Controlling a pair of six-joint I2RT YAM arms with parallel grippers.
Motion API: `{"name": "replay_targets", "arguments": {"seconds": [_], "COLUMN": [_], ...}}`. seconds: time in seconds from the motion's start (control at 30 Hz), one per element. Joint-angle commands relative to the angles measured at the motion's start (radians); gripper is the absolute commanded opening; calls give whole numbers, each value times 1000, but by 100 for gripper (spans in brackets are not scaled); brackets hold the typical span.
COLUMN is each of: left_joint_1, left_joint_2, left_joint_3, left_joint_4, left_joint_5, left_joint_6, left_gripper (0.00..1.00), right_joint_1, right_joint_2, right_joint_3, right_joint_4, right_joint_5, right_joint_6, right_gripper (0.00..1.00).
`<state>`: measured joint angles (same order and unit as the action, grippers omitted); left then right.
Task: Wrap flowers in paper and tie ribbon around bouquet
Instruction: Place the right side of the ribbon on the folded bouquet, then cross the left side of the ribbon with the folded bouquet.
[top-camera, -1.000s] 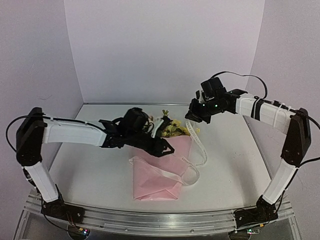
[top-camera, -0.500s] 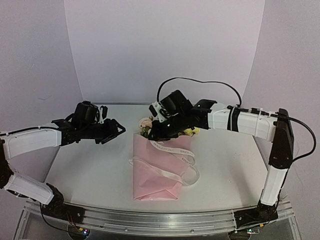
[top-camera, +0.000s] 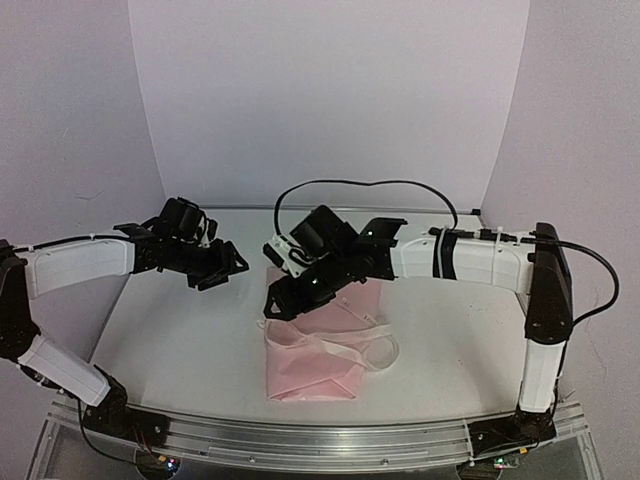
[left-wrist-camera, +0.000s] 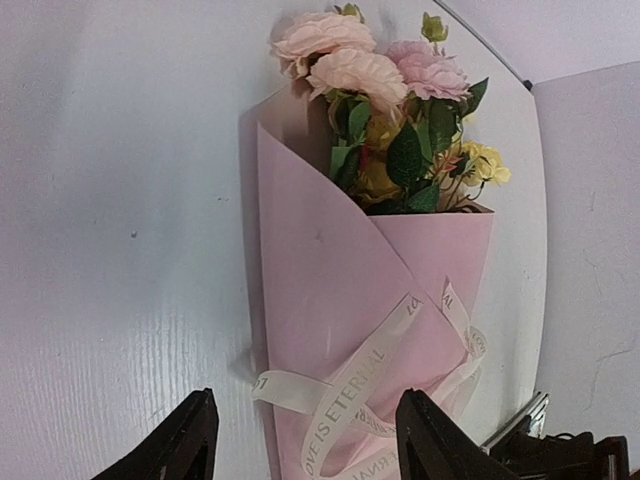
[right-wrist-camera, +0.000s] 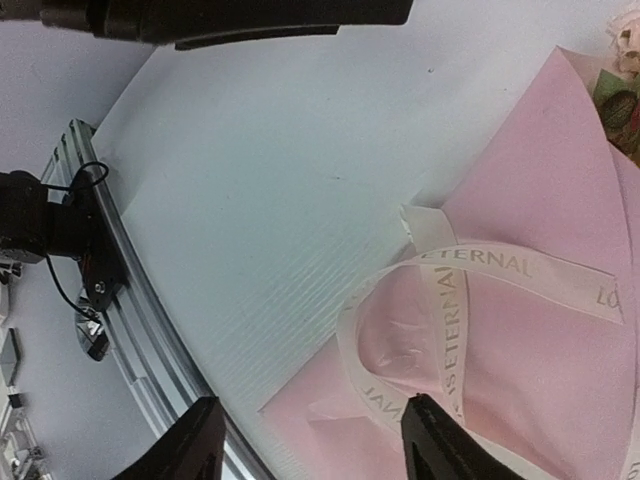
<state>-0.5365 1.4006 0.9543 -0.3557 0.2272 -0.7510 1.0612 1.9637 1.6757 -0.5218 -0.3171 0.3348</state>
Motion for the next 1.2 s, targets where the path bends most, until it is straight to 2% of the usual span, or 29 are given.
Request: {"name": "replay_targets", "arguments": {"seconds": [0.0, 0.13, 0.2, 0.3, 0.73, 0.87, 1.07, 1.17], "left_joint_1": [-29, -116, -161, -190, -223, -223, -229, -236], "left_joint_2": [64, 107, 135, 178, 328, 378, 424, 446], "left_joint_3": [118, 148, 155, 169, 324, 377, 419, 440], "left_joint_4": [-49, -70, -76, -84, -176, -194, -225, -242], "left_joint_5": [57, 12, -16, -53, -154, -160, -142, -132], "left_joint_6": [111, 137, 143, 140, 197, 218, 257, 270], "left_gripper": [62, 59, 58, 55, 53, 53, 53, 53], "right_joint_1": [-23, -88, -136, -176, -220, -221, -222, -222], "right_joint_2": [-182, -325, -382, -415, -324, -305, -318, -313], "right_joint_3": [-143, -346, -466, -549, -665, -697, -755, -762], "right_joint_4": [-29, -29, -19, -13, 8, 24, 78, 87], "right_joint_5": [164, 276, 301, 316, 386, 388, 356, 351], "right_joint_6": [65, 181, 228, 239, 227, 257, 293, 302], "right_gripper": [70, 71, 68, 65, 63, 55, 51, 46]}}
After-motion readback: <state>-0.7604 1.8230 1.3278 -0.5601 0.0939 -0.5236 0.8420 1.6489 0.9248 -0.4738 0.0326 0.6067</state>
